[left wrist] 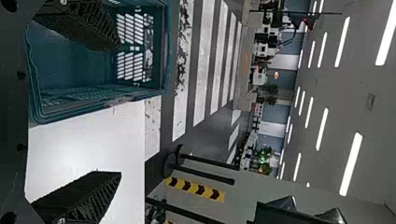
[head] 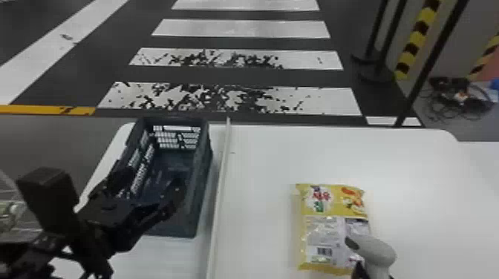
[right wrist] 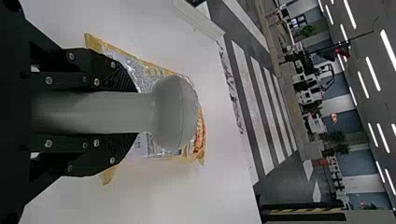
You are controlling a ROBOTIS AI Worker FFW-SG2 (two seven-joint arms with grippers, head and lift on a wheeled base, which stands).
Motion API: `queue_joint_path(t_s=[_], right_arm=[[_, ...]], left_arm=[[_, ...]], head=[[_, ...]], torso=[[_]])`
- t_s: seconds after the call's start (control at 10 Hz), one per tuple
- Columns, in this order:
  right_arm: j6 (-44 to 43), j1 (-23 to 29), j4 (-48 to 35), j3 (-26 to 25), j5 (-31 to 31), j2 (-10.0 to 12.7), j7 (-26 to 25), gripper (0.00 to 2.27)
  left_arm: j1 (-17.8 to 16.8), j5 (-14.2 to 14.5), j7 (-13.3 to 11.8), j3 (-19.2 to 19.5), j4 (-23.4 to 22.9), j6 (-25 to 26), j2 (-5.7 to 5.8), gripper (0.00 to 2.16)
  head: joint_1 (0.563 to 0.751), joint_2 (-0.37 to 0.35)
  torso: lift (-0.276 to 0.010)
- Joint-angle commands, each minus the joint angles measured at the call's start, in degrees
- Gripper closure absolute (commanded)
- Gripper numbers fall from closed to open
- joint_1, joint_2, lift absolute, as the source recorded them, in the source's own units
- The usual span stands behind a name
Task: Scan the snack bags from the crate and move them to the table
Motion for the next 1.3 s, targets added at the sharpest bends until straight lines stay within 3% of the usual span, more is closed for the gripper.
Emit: queue_joint_path(t_s=[0.0, 0.2, 0.5, 0.9, 1.2], right_arm=[[-2.80, 1.24, -0.37, 3.18, 2.29, -0.44, -1.13, 2.24], [-4.91, 0.45, 2.09, 6.52, 5.19, -0.97, -3.16, 2.24], [-6.14, -1.39, 5.52, 12.94, 10.90, -3.34, -10.19, 2.24], [-7.20, -3.59, 9.12, 14.52, 12.13, -3.78, -12.82, 2.24], [-10.01, -5.17, 12.55, 14.61, 12.48, -3.87, -13.26, 2.24]], left_arm=[[-0.08, 0.00, 0.00, -0.33, -0.15, -0.07, 0.06, 0.04], [-0.08, 0.09, -0.09, -0.77, -0.33, -0.07, 0.33, 0.04], [0.53, 0.27, -0.09, -0.86, -0.86, -0.42, 1.29, 0.04], [1.32, 0.62, -0.09, -0.69, -1.82, -0.42, 2.17, 0.04], [2.02, 0.62, -0.18, -0.33, -2.61, -0.42, 2.17, 0.04]], head=[[0.695, 0.050], [0.695, 0.076], [0.695, 0.118], [0.695, 0.147], [0.695, 0.154]], torso=[[-0.095], [-0.095], [-0.095], [-0.095], [-0.095]])
